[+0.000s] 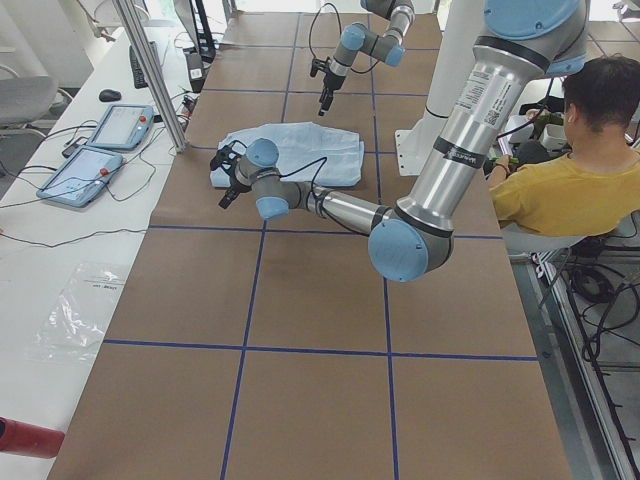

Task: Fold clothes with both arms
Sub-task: 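Move the right gripper to the shirt edge while lowering the left gripper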

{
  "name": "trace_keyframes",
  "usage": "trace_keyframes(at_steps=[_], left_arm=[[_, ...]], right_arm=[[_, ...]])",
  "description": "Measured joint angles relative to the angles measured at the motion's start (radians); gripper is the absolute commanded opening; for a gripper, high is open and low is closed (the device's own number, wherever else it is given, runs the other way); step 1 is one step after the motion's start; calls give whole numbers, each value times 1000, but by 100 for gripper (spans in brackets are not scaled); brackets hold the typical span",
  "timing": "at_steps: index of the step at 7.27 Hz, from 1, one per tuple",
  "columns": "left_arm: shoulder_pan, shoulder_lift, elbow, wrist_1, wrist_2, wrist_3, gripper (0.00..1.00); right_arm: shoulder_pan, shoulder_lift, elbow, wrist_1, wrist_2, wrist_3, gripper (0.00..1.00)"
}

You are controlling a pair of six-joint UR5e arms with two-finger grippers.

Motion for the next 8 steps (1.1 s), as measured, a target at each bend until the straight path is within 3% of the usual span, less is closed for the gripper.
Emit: trace_keyframes(at_steps=[3,6,8], left_arm=[[169,170,-290,22,1,-288,100],[414,223,-474,261,211,-402,100],[516,199,-496,401,314,-432,100]], right_arm=[[10,-162,180,65,44,102,100],[7,-225,200,110,27,176,100],[6,-227,196,111,16,182,100]])
